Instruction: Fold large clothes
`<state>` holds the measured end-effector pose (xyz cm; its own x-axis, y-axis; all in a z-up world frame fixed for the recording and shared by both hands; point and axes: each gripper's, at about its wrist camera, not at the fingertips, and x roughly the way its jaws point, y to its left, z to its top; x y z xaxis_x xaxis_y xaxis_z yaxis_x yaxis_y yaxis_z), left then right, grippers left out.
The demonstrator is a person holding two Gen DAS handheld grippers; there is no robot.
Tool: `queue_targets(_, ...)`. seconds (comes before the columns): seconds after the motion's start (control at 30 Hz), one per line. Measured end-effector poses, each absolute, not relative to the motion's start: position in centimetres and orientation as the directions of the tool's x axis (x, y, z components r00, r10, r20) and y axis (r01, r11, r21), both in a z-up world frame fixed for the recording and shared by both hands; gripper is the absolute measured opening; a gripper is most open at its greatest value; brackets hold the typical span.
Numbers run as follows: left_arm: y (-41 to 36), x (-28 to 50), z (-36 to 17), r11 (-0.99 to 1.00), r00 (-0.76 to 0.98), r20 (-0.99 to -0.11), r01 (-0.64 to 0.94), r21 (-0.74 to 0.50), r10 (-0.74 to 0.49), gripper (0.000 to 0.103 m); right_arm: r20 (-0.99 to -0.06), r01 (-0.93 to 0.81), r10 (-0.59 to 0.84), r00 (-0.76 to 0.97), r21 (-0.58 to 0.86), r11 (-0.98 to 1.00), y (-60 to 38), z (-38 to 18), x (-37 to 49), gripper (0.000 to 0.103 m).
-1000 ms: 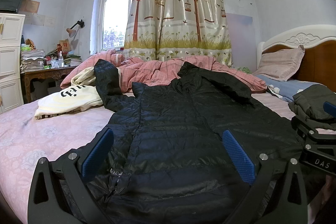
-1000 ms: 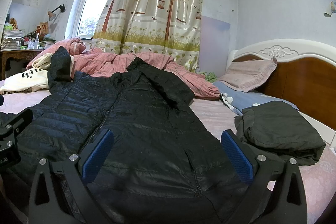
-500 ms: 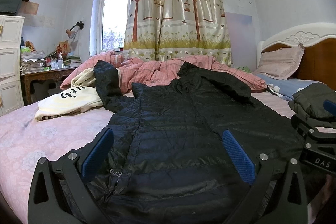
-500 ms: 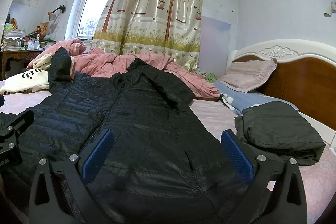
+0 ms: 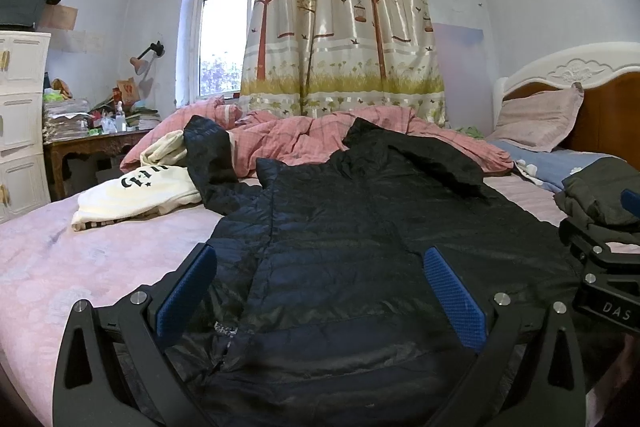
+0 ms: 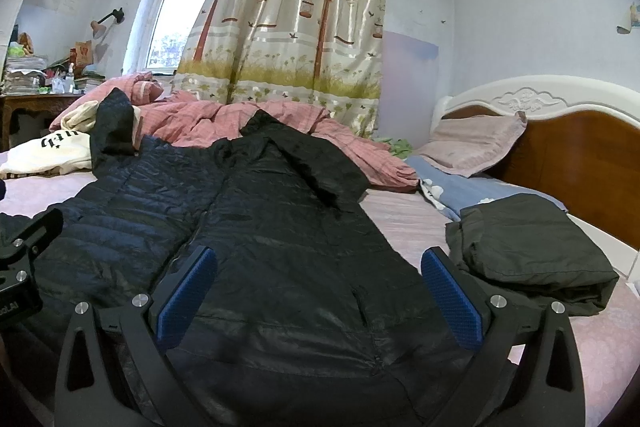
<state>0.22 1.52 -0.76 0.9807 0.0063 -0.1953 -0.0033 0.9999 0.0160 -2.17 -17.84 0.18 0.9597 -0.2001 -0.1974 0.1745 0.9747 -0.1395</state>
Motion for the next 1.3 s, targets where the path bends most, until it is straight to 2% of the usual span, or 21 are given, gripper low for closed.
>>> queue_targets(0.27,2.9,-0.6,0.2,0.996,0.982,-0.169,0.079,-0.048,-0.086,0.103,-0.154,0.136,-0.150,0.977,-0.094,0.986,-18.5,1.0,-3.5,0.103)
queue_targets(0.33,3.5,-1.3,1.1,0.993,0.982,-0.160,0.092,-0.072,-0.103,0.103,-0.101,0.195,-0.203,0.974,-0.077,0.978,-19.0,1.6,-4.7,0.103)
queue_targets(0.4,4.3,-2.2,2.2,0.989,0.982,-0.145,0.108,-0.096,-0.122,0.103,-0.101,0.265,-0.268,0.958,-0.048,0.963,-19.8,2.6,-5.6,0.103)
queue_targets(0.5,5.5,-3.6,4.1,0.991,0.983,-0.141,0.102,-0.085,-0.114,0.103,-0.096,0.199,-0.192,0.977,0.058,0.978,-22.4,4.5,-7.6,0.103)
queue_targets(0.63,8.3,-5.5,5.6,0.992,0.989,-0.131,0.060,-0.113,-0.074,0.102,-0.060,0.233,-0.232,0.971,0.023,0.972,-25.0,5.8,-9.7,0.098)
queue_targets(0.7,9.9,-5.8,5.9,0.989,0.985,-0.162,0.044,-0.138,-0.067,0.098,-0.108,0.225,-0.219,0.970,0.050,0.973,-27.1,5.6,-9.9,0.097)
queue_targets(0.77,11.0,-5.8,5.8,0.997,0.977,-0.214,0.007,-0.074,-0.023,0.098,-0.197,0.217,-0.188,0.962,0.139,0.966,-30.0,4.4,-9.9,0.097)
queue_targets(0.83,12.6,-5.7,5.4,0.998,0.974,-0.216,-0.067,-0.005,0.064,0.098,-0.298,0.237,-0.163,0.941,0.231,0.944,-32.6,2.9,-9.7,0.093)
queue_targets(0.87,13.8,-5.4,5.1,0.996,0.968,-0.238,-0.088,-0.020,0.081,0.098,-0.358,0.252,-0.145,0.923,0.273,0.929,-33.9,1.9,-9.8,0.088)
queue_targets(0.9,15.0,-5.0,4.8,0.995,0.959,-0.277,-0.077,-0.060,0.057,0.097,-0.404,0.262,-0.126,0.906,0.301,0.917,-34.8,1.2,-9.7,0.088)
queue_targets(1.0,17.8,-4.1,3.5,0.984,0.925,-0.381,-0.076,-0.163,0.008,0.085,-0.507,0.307,-0.113,0.855,0.318,0.897,-36.8,-0.9,-9.2,0.087)
queue_targets(1.07,18.7,-4.3,2.6,0.973,0.907,-0.419,-0.126,-0.193,0.035,0.074,-0.545,0.309,-0.068,0.836,0.364,0.879,-37.7,-2.0,-8.5,0.081)
queue_targets(1.13,19.1,-4.5,1.8,0.963,0.889,-0.458,-0.140,-0.228,0.021,0.073,-0.571,0.293,-0.007,0.821,0.410,0.864,-38.3,-3.3,-7.9,0.074)
queue_targets(1.23,18.7,-4.3,0.7,0.968,0.854,-0.521,-0.144,-0.204,0.017,0.073,-0.606,0.291,0.033,0.794,0.428,0.855,-38.1,-4.4,-7.0,0.071)
queue_targets(1.3,18.4,-3.6,-0.5,0.972,0.800,-0.600,-0.134,-0.195,-0.010,0.073,-0.631,0.307,0.021,0.776,0.407,0.860,-37.7,-5.0,-6.4,0.071)
